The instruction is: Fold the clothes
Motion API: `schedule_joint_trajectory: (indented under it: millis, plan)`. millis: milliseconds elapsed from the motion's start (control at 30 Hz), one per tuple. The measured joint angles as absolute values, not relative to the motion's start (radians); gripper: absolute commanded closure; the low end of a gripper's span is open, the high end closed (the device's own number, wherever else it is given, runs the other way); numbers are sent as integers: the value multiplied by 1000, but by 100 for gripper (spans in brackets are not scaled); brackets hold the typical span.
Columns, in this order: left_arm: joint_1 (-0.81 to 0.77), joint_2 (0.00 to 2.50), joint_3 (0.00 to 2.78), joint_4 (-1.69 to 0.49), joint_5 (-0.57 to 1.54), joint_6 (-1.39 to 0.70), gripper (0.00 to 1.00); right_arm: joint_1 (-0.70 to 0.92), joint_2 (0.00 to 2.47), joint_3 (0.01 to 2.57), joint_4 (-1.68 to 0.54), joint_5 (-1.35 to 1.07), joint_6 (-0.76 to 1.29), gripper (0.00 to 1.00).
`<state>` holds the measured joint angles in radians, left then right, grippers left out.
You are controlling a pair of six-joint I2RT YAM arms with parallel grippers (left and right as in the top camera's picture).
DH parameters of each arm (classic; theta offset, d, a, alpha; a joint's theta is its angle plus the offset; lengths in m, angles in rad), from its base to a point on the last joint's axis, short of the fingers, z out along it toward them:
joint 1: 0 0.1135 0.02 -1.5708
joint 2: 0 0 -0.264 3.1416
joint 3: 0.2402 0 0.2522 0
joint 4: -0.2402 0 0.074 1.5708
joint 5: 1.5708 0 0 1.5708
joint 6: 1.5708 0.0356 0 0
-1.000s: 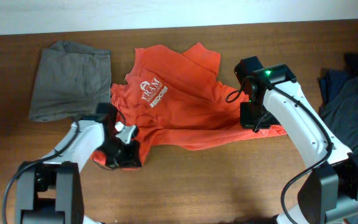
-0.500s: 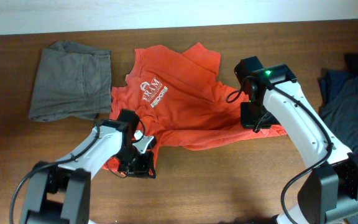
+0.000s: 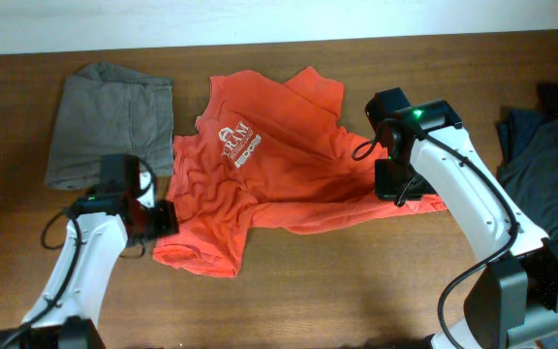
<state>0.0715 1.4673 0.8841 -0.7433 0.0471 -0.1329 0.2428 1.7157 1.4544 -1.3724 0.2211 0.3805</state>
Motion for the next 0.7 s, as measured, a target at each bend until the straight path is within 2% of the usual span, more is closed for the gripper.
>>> schedule_joint_trajectory:
  millis: [100,200,300,333,433,467,500,700]
  plan:
    - [98,1523,878,-628,45,-136,37,243,1716,1454,-1373,221,381,95]
    - [101,1585,874,-532,56,-123,44,243,1716,1454,-1372,221,381,95]
    - [101,1649,874,-472,69,-113,59,243,1716,1454,-1372,221,381,95]
    - [101,1665,873,-463,73,-112,70,243,1716,1454,-1373,221,381,95]
    - [101,1709,878,-454,104,-103,87,243,1716,1454,-1373,221,380,95]
    - [103,1712,880,-457,117,-101,96,243,1716,1454,-1372,221,380,95]
    - [103,1713,880,-459,117,-99,100,243,1716,1454,-1372,221,381,94]
    - [103,1713,885,-516,149,-99,100,243,1716,1454,-1365,221,381,94]
